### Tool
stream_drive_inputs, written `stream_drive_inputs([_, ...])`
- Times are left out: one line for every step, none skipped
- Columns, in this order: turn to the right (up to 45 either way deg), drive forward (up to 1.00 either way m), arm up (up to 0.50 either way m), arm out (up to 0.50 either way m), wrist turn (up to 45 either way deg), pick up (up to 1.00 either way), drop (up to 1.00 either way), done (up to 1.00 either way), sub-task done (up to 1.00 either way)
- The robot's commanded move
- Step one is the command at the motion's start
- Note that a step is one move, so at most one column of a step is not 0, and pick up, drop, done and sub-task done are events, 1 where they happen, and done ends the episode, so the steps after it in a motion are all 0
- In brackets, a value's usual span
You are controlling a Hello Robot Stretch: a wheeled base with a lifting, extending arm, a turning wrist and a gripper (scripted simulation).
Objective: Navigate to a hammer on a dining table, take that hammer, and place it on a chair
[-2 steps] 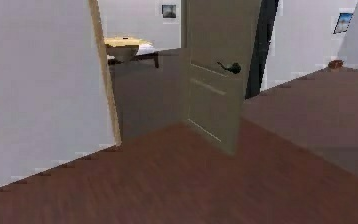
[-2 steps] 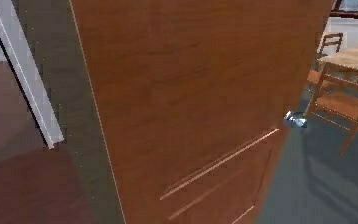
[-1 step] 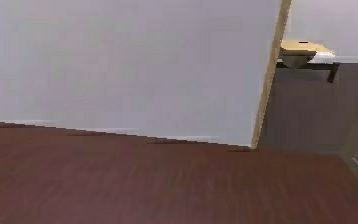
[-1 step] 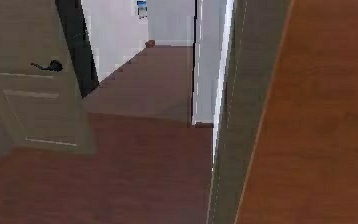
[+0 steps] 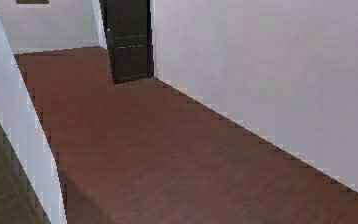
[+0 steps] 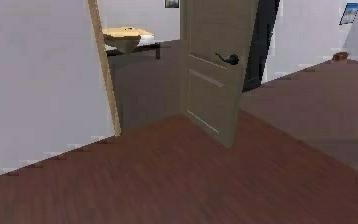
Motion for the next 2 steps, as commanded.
stream_drive_inputs([-12.0,0.0,0.0,0.0,0.0,0.0,0.0,0.0,0.0])
stream_drive_inputs([0.0,0.8,0.0,0.0,0.0,0.0,0.0,0.0,0.0])
